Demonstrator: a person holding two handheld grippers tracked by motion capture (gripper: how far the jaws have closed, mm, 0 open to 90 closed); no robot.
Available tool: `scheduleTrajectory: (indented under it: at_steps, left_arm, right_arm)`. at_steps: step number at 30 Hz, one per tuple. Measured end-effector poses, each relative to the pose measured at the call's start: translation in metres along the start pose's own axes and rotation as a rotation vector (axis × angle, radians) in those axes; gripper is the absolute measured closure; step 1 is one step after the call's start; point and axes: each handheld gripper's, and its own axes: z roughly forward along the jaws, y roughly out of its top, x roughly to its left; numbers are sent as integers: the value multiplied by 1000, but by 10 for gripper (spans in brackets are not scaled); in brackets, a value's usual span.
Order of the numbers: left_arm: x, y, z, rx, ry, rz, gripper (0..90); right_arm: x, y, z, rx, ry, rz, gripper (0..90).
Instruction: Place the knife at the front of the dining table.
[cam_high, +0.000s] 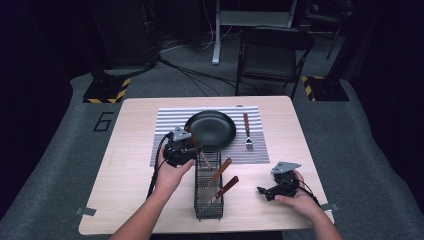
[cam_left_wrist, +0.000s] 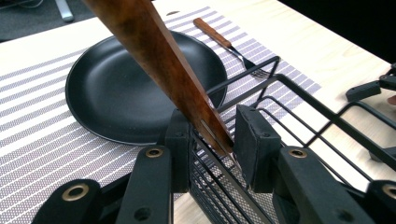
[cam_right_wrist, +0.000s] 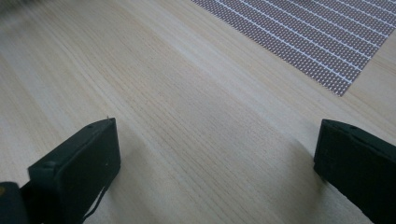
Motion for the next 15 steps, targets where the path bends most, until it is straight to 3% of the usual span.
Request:
scheduleTrajectory:
  at_steps: [3,9,12,15]
  left_arm:
    - [-3,0,-4,-14,0,5,693]
    - [-8,1,-5,-29,-44,14,747]
    - [-7,3,-2,-36,-126,-33,789]
    - [-8,4,-1,-39,-136,-38,799]
  right_arm:
    - [0,0,0,0,0,-3,0]
    - [0,0,0,0,0,-3,0]
    - [0,0,0,0,1,-4,0]
    - [0,0,0,0,1,-3,0]
